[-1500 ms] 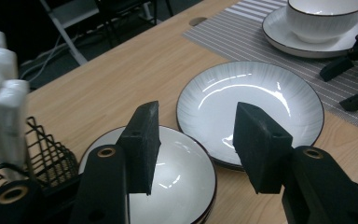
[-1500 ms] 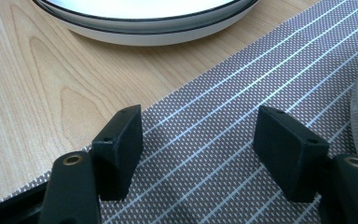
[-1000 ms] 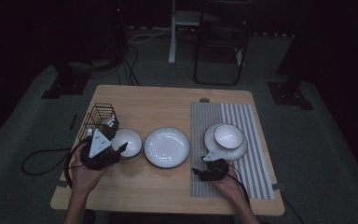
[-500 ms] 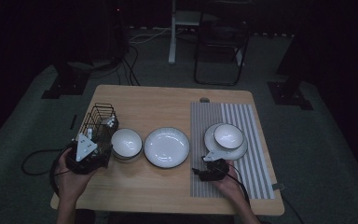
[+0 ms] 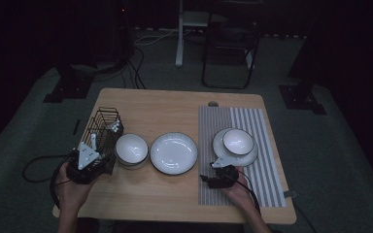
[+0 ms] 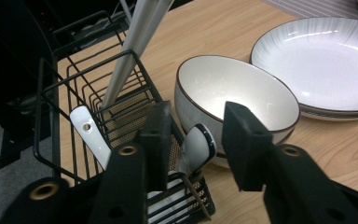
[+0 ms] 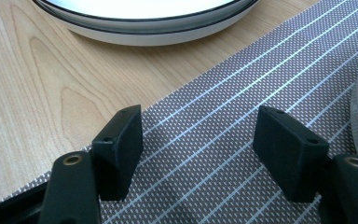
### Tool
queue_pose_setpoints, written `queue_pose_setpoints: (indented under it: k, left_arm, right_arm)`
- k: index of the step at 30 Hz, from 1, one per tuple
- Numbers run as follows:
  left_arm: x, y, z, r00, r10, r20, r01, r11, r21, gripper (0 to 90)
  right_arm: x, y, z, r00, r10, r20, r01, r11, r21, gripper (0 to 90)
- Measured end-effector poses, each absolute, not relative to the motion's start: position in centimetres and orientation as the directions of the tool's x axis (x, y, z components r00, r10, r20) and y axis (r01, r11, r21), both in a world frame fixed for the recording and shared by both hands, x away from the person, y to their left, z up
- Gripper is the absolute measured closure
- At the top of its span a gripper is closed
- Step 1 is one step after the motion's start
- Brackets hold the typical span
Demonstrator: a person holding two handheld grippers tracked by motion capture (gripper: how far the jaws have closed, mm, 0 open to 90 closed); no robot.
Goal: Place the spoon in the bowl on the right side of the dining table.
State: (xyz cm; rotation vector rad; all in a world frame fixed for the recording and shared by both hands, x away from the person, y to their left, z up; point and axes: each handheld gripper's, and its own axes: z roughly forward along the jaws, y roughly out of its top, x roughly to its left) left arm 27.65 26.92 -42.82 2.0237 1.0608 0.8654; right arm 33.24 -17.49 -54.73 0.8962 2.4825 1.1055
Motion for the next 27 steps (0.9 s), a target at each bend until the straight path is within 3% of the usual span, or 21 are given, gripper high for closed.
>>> queue_pose_setpoints:
  k: [7,27]
  left_arm:
    - [28.3,27.1,-42.7,0.448,0.866,0.224,0.414,-0.423,0.806,75.4]
    - [30.1,29.0,-43.4,0.374,0.919,0.129,0.473,-0.308,0.826,78.7]
  right_arm:
    - [33.2,-17.5,-54.7,-0.769,0.640,-0.002,0.426,0.515,0.744,32.6]
    - [33.2,-17.5,-54.7,-0.769,0.640,-0.003,0.426,0.515,0.744,32.6]
